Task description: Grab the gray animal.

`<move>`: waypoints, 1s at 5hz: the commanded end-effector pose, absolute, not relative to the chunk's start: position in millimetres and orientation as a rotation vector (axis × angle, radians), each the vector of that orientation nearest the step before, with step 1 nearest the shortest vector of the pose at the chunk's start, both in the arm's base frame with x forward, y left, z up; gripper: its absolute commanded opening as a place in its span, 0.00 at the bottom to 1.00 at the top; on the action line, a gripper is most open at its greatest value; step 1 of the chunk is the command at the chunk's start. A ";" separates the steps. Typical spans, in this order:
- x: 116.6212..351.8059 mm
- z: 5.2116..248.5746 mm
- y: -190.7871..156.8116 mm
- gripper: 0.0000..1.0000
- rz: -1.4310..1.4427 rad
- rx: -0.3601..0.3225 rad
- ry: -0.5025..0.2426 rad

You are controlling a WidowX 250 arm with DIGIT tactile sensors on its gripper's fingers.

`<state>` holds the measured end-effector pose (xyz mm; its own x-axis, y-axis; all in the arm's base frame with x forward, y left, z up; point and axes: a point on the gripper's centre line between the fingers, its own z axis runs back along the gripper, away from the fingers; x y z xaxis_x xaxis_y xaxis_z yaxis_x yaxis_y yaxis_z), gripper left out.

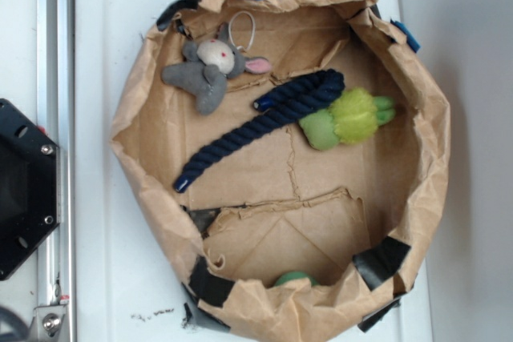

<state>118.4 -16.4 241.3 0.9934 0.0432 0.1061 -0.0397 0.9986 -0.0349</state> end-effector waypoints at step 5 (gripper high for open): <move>222.8 195.4 39.2 1.00 0.603 -0.046 -0.220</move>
